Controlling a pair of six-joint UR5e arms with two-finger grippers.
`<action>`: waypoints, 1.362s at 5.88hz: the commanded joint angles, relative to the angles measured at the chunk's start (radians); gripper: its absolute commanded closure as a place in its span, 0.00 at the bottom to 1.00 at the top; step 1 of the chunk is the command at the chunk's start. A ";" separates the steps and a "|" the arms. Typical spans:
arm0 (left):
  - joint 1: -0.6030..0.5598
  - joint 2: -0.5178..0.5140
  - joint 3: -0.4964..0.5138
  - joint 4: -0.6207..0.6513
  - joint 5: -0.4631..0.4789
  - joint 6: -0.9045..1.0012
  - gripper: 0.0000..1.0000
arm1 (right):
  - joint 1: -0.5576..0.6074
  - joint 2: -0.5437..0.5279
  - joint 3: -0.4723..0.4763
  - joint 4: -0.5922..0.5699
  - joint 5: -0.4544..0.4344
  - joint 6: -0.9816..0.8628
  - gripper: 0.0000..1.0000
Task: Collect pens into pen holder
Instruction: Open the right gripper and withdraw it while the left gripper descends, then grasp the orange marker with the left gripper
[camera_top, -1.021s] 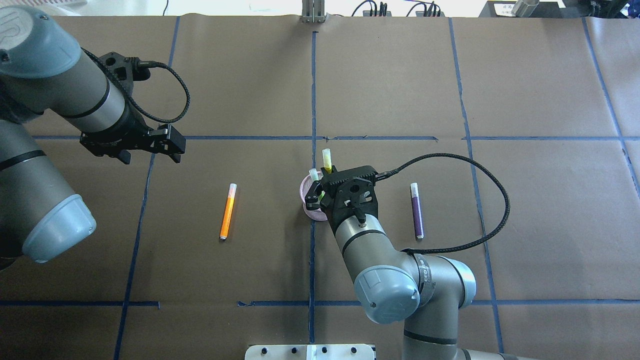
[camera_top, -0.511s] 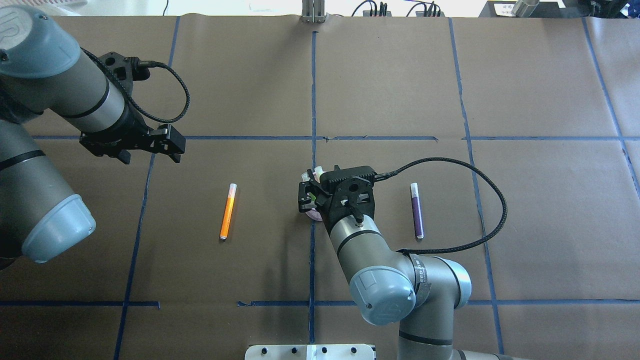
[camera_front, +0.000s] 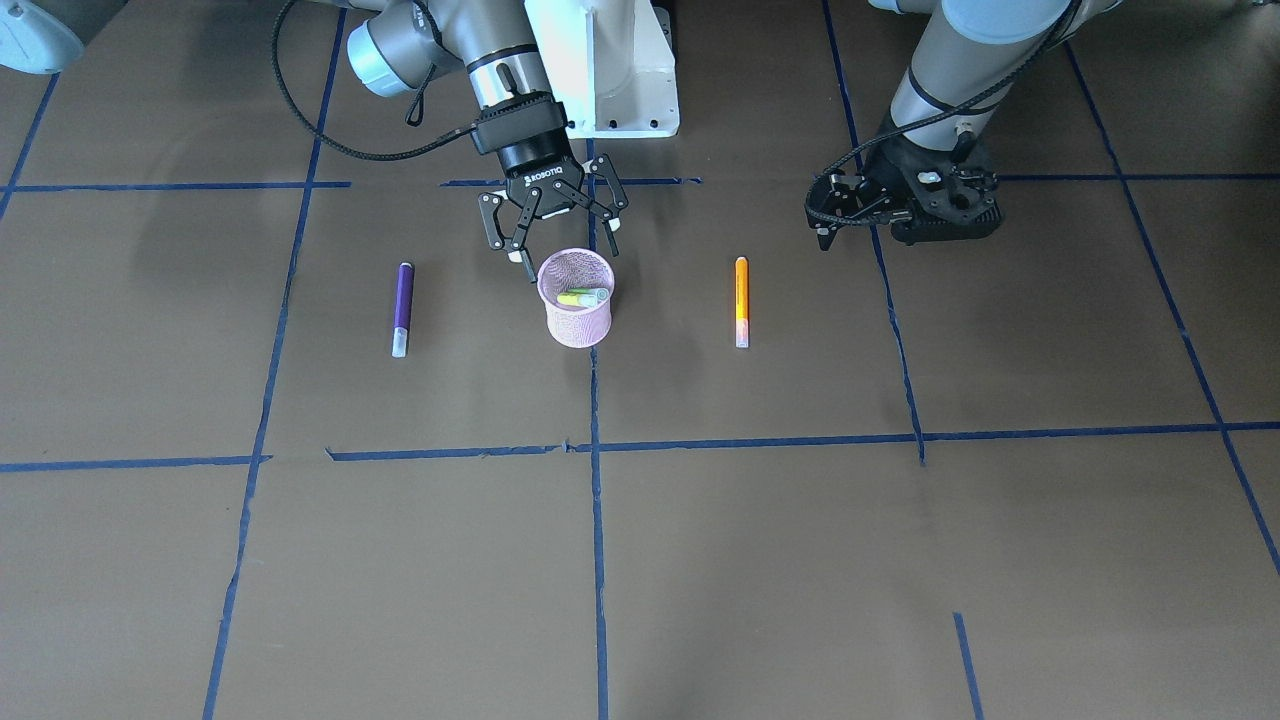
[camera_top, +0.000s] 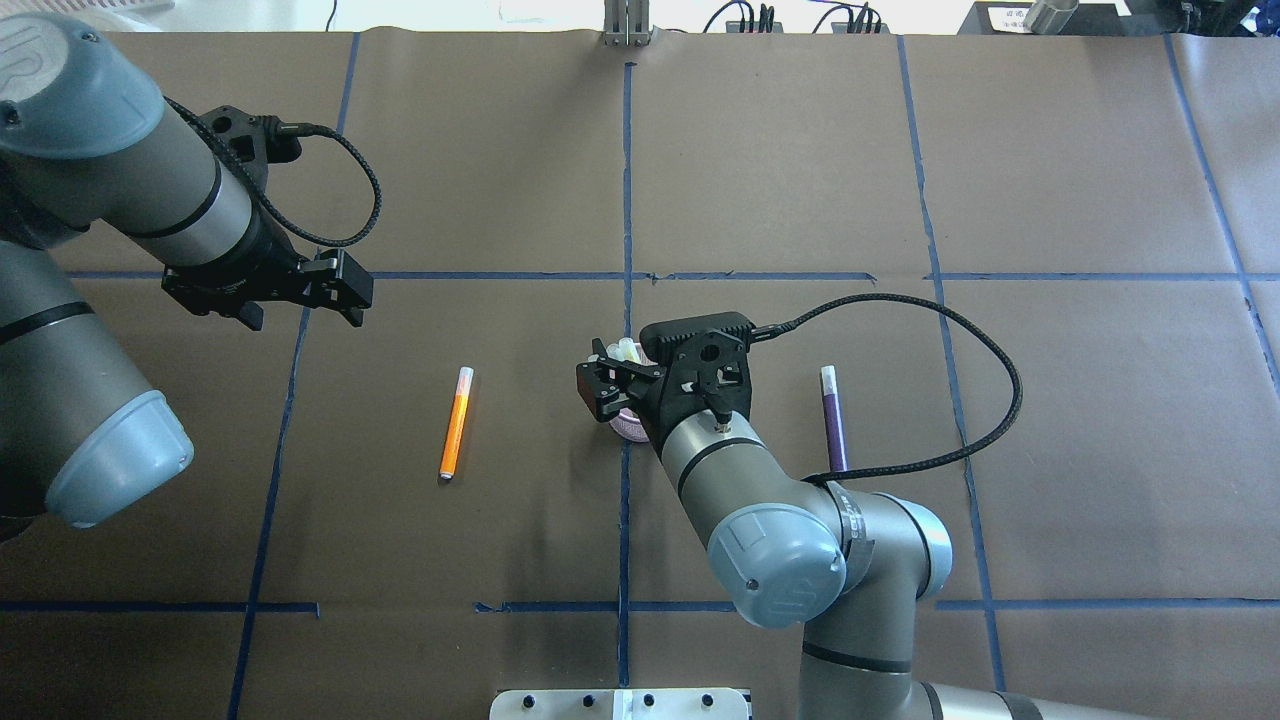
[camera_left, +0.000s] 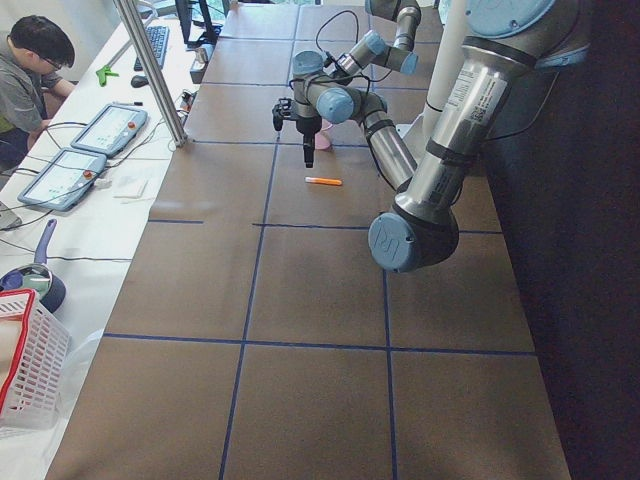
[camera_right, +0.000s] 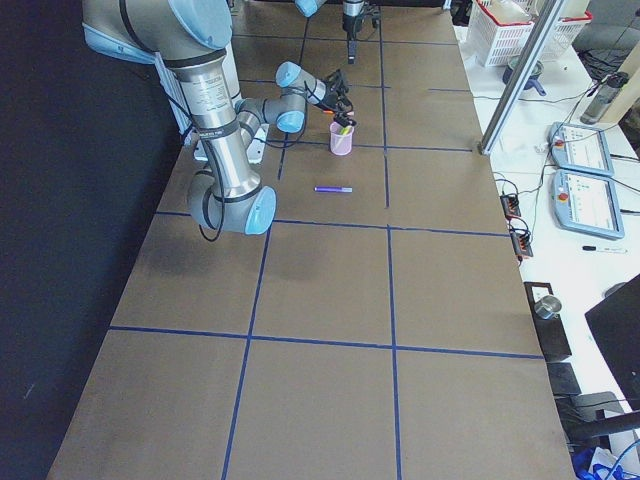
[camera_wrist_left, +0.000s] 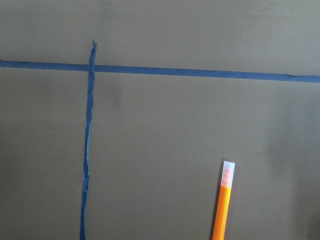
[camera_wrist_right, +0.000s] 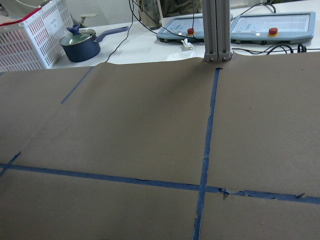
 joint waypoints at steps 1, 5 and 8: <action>0.101 -0.014 0.015 -0.050 0.079 -0.074 0.00 | 0.183 -0.001 0.062 -0.242 0.400 0.008 0.00; 0.188 -0.054 0.272 -0.269 0.204 -0.127 0.05 | 0.457 -0.123 0.148 -0.407 0.870 -0.194 0.00; 0.205 -0.065 0.368 -0.383 0.204 -0.124 0.21 | 0.460 -0.130 0.153 -0.406 0.866 -0.204 0.00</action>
